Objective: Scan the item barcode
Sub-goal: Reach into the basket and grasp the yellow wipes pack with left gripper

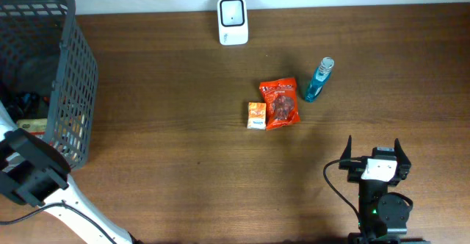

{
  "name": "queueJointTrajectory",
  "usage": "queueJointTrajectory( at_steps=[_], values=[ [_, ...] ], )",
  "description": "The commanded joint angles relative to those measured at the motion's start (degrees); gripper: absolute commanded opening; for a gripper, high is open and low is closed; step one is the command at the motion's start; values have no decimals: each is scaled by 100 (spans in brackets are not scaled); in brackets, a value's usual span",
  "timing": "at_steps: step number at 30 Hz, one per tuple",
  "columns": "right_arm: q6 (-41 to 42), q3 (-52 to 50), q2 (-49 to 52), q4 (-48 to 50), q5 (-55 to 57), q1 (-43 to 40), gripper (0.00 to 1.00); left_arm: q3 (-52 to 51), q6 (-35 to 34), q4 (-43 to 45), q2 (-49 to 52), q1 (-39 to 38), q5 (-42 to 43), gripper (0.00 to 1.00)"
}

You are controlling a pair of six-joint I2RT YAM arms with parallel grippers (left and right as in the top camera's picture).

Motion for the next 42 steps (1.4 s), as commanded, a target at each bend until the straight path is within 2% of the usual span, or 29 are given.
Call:
queueJointTrajectory(
  at_steps=[1,3,4,6,11,12,14,15,17,21,24,27,29,30,32,33,34,37,38,40,42],
  values=[
    [20,-42,-37,-28,50,35,99,-509,293,457,63,-17,74,100],
    [22,-42,-37,-28,50,35,98,-573,940,1134,63,-35,520,99],
    [22,-42,-37,-28,50,35,98,-573,1049,1287,63,-46,623,99],
    [22,-42,-37,-28,52,35,98,-603,1047,1502,63,-50,621,100],
    [22,-42,-37,-28,50,35,98,-612,1043,1805,398,-192,625,94],
    [20,-42,-37,-28,50,35,98,-612,1043,1827,531,-223,619,91],
    [22,-42,-37,-28,50,35,99,-612,1043,1746,706,-221,527,77],
    [22,-42,-37,-28,50,35,98,-612,1040,1720,706,-221,295,73],
    [22,-42,-37,-28,52,35,98,-612,688,1488,706,-221,-544,72],
    [22,-42,-37,-28,50,35,98,-612,640,1272,706,-221,-579,71],
    [22,-42,-37,-28,50,35,99,-612,326,925,706,-221,-575,68],
    [22,-42,-37,-28,50,35,98,-848,332,1034,715,-227,-573,70],
    [20,-42,-37,-28,50,35,98,-1132,332,1224,717,-227,-553,52],
    [22,-42,-37,-28,50,35,98,-1161,334,1246,717,-227,-444,33],
    [22,-42,-37,-28,50,35,99,-1161,334,1266,717,-227,-140,2],
    [22,-42,-37,-28,50,35,98,-1128,337,1263,715,-225,-61,0],
    [20,-42,-37,-28,50,35,99,-933,378,1147,715,-227,144,0],
    [22,-42,-37,-28,50,35,98,654,463,289,715,-227,1451,0],
    [22,-42,-37,-28,50,35,98,1606,476,-57,715,-249,1578,0],
    [22,-42,-37,-28,50,35,98,3528,966,-496,684,-286,1563,0],
    [22,-42,-37,-28,50,35,98,4819,1169,-426,275,-286,1635,0]
  ],
)
